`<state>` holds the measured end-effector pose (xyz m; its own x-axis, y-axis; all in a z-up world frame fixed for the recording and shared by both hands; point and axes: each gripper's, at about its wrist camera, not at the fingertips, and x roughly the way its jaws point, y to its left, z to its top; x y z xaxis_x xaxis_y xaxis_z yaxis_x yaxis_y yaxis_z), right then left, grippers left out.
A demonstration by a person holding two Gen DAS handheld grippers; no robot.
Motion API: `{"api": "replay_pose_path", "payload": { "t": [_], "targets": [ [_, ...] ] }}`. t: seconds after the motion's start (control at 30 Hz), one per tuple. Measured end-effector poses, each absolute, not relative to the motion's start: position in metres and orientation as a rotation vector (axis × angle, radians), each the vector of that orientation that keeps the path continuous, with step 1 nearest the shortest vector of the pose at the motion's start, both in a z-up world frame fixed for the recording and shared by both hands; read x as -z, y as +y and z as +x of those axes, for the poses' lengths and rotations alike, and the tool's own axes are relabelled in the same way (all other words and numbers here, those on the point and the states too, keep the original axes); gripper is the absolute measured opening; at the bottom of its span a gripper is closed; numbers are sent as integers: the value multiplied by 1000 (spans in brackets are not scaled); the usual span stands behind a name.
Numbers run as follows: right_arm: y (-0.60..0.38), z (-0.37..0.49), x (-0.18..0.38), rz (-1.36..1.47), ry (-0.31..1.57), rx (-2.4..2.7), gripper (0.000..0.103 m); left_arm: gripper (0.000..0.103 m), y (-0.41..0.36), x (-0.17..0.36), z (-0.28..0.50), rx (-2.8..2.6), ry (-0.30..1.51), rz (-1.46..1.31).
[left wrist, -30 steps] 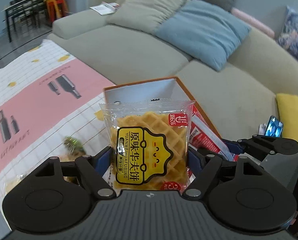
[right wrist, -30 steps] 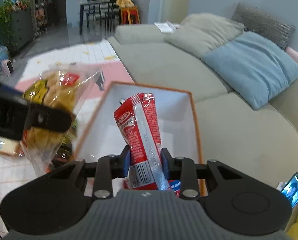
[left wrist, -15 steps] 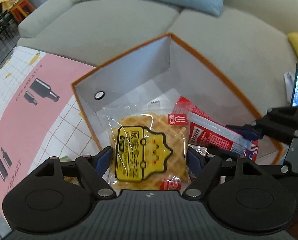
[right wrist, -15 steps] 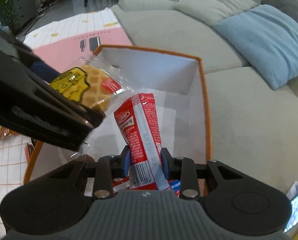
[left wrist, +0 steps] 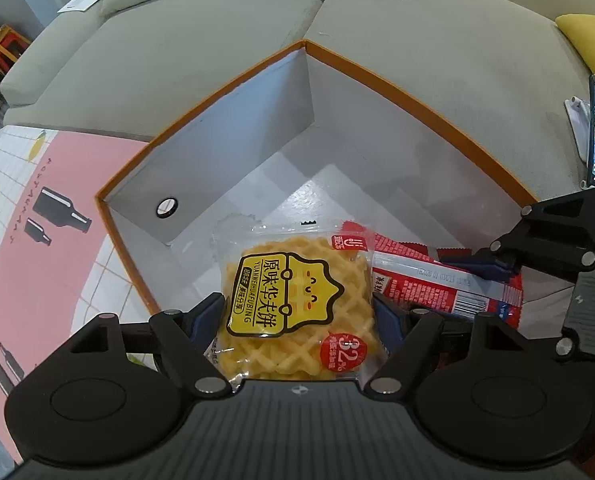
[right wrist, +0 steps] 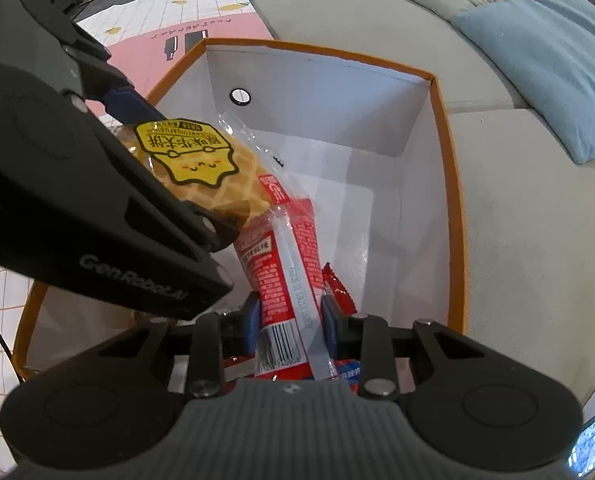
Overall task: Organize snacks
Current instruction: 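Lower both held snacks into the orange box and open both tools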
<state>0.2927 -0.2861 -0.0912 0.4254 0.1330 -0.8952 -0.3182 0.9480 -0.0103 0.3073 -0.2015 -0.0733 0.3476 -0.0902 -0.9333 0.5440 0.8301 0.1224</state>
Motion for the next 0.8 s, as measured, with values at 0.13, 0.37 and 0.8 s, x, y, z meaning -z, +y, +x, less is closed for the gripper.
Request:
{"api": "replay_pose_path", "payload": {
  "t": [0.13, 0.37, 0.8],
  "targets": [
    [-287, 291, 94, -198, 1112, -277, 30, 90, -200, 76, 308, 447, 1147, 445],
    [-288, 289, 92, -203, 1109, -255, 30, 93, -189, 71, 308, 481, 1169, 334],
    [-279, 287, 81, -245, 1084, -220, 30, 96, -164, 54, 309, 474, 1144, 187]
  ]
}}
